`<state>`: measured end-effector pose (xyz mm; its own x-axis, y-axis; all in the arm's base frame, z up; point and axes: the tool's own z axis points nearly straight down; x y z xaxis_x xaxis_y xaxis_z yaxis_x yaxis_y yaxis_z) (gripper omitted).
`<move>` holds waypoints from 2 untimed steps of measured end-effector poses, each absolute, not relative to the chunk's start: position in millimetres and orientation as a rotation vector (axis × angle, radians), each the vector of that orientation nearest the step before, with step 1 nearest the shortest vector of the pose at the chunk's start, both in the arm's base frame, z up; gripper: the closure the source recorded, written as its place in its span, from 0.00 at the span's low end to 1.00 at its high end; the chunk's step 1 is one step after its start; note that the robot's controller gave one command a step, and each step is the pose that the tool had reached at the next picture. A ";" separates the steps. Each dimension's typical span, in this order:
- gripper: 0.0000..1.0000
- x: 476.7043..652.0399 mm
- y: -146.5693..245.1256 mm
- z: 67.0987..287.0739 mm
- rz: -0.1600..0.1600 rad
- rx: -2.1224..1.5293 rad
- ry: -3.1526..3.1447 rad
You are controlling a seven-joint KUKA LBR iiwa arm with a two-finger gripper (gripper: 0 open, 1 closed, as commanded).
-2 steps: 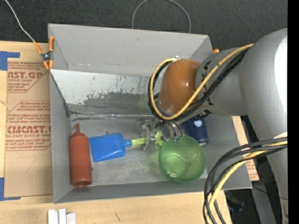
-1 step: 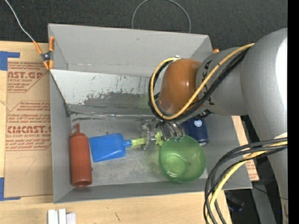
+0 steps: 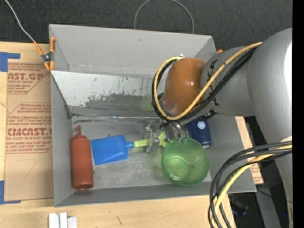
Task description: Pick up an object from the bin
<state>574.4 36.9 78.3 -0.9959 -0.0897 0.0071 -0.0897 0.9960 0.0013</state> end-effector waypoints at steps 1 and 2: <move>1.00 574.8 37.0 85.1 -0.002 0.141 -3.133; 1.00 575.0 37.1 90.4 -0.002 0.141 -3.134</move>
Offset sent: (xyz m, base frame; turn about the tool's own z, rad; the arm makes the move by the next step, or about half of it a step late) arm 0.0000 0.0001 0.0124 0.0000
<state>575.0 37.1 90.4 -0.9960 -0.0896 0.0048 -0.0896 0.9960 0.0015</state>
